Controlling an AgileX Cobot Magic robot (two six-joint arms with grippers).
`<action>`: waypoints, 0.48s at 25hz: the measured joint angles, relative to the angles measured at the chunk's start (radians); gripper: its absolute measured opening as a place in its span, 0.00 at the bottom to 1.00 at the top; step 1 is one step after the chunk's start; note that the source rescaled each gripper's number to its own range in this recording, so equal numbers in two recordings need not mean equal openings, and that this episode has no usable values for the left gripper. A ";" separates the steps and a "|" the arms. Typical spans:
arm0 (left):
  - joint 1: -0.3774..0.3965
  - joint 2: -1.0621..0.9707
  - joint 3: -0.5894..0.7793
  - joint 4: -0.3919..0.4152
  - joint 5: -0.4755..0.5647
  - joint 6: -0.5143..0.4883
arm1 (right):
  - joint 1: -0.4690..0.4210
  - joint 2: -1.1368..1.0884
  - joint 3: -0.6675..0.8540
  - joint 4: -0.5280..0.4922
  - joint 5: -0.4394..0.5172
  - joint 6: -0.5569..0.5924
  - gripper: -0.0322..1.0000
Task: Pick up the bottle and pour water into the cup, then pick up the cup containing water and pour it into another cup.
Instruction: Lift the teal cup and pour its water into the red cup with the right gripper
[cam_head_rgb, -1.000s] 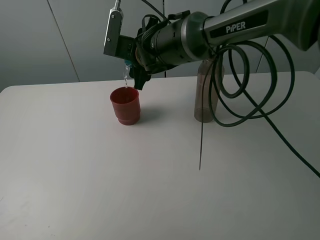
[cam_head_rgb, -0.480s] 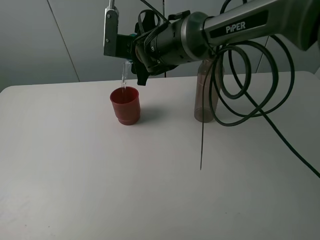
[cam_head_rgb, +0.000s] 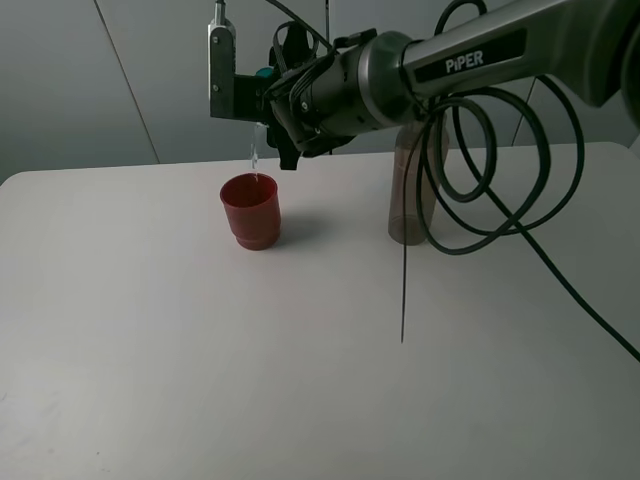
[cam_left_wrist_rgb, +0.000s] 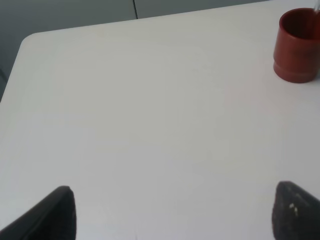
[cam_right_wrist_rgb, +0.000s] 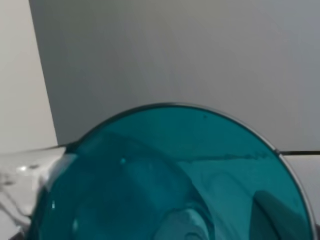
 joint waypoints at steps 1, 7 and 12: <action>0.000 0.000 0.000 0.000 0.000 0.000 | 0.000 0.000 0.000 0.000 0.005 0.000 0.14; 0.000 0.000 0.000 0.002 0.000 -0.002 | 0.002 0.000 0.000 0.000 0.031 0.000 0.14; 0.000 0.000 0.000 0.002 0.000 -0.004 | 0.014 0.000 0.000 0.000 0.042 0.000 0.14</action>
